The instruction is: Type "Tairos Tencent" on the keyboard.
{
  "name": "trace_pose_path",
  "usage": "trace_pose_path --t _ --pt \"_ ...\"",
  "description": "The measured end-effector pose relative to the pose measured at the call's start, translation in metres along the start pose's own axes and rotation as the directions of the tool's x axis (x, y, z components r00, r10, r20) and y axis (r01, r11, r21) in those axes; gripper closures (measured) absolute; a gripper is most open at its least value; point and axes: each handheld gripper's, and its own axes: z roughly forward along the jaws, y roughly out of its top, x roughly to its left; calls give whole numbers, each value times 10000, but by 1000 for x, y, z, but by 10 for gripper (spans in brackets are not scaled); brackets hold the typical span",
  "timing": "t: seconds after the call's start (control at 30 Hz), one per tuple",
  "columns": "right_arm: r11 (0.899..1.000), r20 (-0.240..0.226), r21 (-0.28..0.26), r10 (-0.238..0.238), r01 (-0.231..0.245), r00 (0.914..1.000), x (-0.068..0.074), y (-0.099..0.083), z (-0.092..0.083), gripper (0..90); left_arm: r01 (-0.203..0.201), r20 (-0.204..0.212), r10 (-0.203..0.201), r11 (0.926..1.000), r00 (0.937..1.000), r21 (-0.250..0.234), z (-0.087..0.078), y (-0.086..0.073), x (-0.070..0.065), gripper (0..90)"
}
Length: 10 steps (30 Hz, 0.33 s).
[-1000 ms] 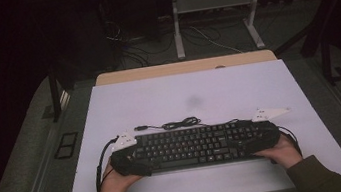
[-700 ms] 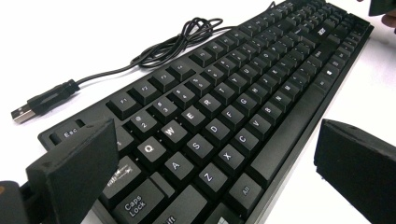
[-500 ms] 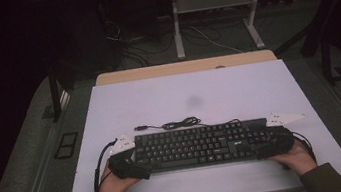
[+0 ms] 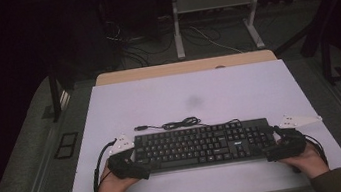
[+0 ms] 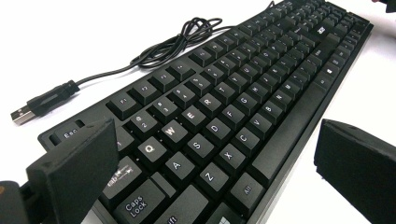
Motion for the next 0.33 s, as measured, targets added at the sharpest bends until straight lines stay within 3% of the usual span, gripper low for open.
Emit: trace_pose_path --t 0.33 --pt "9998 178 -108 -145 146 9997 -2 0 -3 85 -66 -11 66 10000 10000 38 1 0 0 0"
